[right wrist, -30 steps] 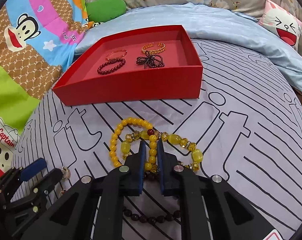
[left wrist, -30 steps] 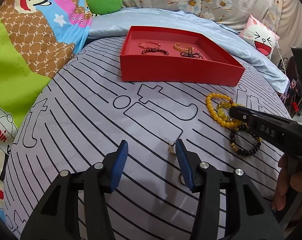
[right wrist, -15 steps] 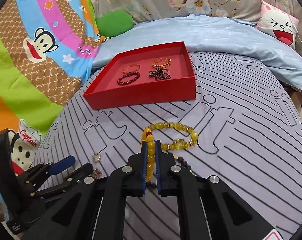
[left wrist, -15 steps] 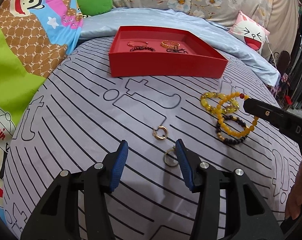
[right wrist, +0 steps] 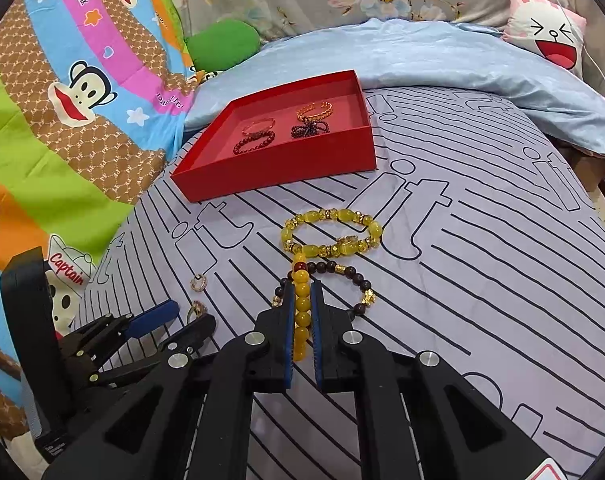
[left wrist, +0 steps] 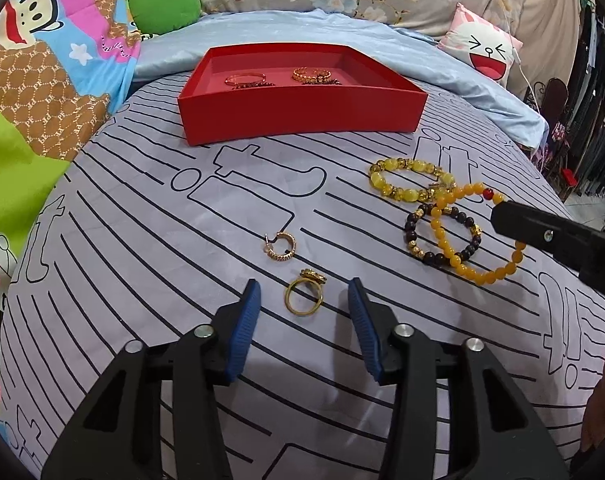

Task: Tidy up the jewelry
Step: 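Grasp the gold ring with the left gripper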

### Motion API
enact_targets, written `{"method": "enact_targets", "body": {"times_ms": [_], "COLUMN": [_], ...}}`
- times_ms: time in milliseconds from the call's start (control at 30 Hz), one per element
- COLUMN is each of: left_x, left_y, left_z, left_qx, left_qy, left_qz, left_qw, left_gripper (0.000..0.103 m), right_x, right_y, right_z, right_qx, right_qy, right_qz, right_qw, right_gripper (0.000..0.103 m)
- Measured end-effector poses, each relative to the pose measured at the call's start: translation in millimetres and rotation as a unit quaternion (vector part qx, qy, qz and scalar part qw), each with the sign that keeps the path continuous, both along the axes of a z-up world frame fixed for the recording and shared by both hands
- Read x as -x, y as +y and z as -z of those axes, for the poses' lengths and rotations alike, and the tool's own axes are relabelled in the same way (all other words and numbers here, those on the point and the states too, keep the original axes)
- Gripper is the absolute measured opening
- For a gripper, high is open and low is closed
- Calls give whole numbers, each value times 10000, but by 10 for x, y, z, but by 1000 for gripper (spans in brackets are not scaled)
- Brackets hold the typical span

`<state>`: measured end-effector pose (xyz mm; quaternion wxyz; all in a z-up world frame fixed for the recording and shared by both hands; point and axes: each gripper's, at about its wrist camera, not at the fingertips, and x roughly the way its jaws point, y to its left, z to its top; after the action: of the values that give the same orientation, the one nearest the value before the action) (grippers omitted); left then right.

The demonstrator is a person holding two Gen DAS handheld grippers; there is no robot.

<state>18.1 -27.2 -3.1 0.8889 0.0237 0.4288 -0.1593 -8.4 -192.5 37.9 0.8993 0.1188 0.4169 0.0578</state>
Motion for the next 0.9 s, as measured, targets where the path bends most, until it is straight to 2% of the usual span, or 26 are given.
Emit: {"method": "enact_targets", "body": {"times_ms": [100,167,467,733,900], "left_x": [-10,-13,-11,-252,-665], "left_y": [16,20,19,64,57], "left_z": [1,-1,-70,-473,-803], "left_qx": [80,118,172,346,333], "left_qy": [18,30,0,-232,-593], "left_qz": [29,57,76,72,34], "left_qw": [10000,9999,9998,9991,9977], "left_gripper": [22,20,19,19,19], "right_x": [12,14,8,-201,-555], "right_y": [17,21,30,100,129], "right_z": [22,35,-56,-511,-776], "right_qx": [-3,-14,-31,-19,11], "right_qy": [28,48,-61,-539,-867], "right_qz": [-25,-36,-62,-227,-305], "right_qw": [10000,10000,10000,9983,9958], "right_gripper": [7,7,7,7,7]}}
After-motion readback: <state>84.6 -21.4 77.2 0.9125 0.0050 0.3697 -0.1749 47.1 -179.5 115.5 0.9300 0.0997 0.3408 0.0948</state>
